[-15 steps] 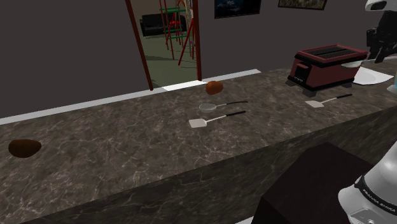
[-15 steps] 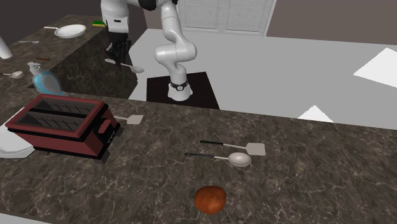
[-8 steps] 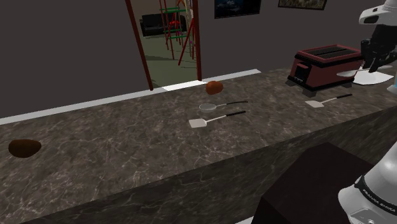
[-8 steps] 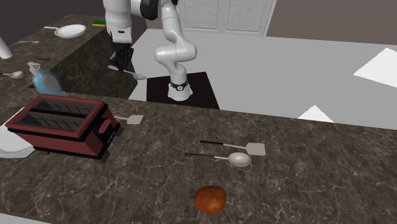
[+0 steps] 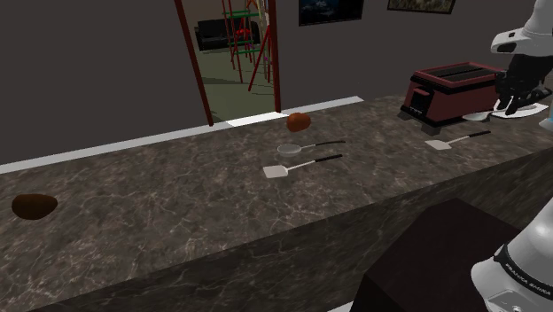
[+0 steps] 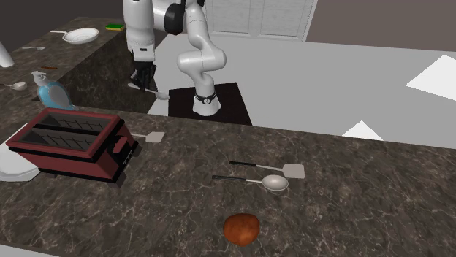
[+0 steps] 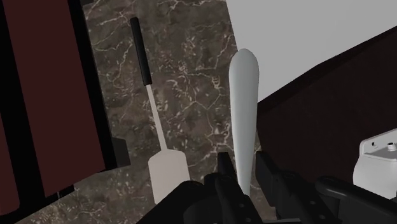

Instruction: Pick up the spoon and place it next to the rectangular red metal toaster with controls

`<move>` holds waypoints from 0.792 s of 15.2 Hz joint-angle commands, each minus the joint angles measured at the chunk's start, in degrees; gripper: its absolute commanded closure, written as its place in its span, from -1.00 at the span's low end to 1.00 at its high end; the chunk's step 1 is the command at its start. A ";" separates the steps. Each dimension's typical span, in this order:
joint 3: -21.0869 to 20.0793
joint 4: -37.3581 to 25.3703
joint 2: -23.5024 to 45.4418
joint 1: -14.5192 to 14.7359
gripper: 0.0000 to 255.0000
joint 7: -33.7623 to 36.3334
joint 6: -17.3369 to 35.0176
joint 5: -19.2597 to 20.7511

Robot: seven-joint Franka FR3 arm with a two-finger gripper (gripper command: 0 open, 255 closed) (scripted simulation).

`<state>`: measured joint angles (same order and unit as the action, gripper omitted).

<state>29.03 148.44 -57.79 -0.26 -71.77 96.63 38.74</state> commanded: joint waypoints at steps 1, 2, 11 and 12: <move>0.65 1.64 -0.18 -0.22 1.00 0.52 1.39 0.68; 1.00 2.36 -0.23 -0.34 1.00 0.72 2.04 1.04; 4.53 8.39 0.12 -1.47 1.00 2.59 8.20 4.70; 4.97 9.01 0.25 -1.59 1.00 2.81 8.93 5.15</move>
<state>33.52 156.83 -57.69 -1.73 -69.17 104.76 43.41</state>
